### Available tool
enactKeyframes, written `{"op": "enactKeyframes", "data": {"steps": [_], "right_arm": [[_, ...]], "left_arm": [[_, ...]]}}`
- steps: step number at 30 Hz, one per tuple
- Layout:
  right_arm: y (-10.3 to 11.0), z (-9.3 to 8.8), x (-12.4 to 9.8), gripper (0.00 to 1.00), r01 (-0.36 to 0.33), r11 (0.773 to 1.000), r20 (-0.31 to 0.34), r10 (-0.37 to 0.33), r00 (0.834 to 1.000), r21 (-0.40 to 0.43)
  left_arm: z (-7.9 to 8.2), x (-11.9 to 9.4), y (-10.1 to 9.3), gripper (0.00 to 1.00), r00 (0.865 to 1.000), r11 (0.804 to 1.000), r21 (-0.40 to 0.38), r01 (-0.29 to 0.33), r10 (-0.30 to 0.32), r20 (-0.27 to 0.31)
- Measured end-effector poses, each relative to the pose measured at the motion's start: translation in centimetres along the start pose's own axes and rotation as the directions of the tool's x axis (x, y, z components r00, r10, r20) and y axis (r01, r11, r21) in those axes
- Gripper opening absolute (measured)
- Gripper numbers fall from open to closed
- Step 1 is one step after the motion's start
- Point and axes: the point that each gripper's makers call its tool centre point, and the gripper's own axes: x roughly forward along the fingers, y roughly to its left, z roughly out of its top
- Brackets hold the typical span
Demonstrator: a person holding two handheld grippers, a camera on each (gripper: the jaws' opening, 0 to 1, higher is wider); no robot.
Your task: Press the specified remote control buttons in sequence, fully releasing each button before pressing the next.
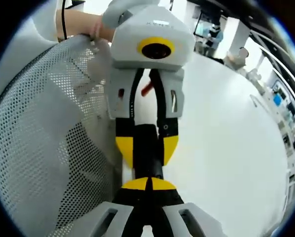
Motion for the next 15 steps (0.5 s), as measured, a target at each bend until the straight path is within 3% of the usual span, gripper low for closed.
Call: {"op": "enactKeyframes", "data": {"steps": [15], "right_arm": [[0.09,0.02,0.19,0.00,-0.061,0.998,-0.065,0.060,0.996,-0.008]], "left_arm": [[-0.02,-0.04,-0.03,0.26,1.000,1.000,0.001,0.000,0.000,-0.002]]}}
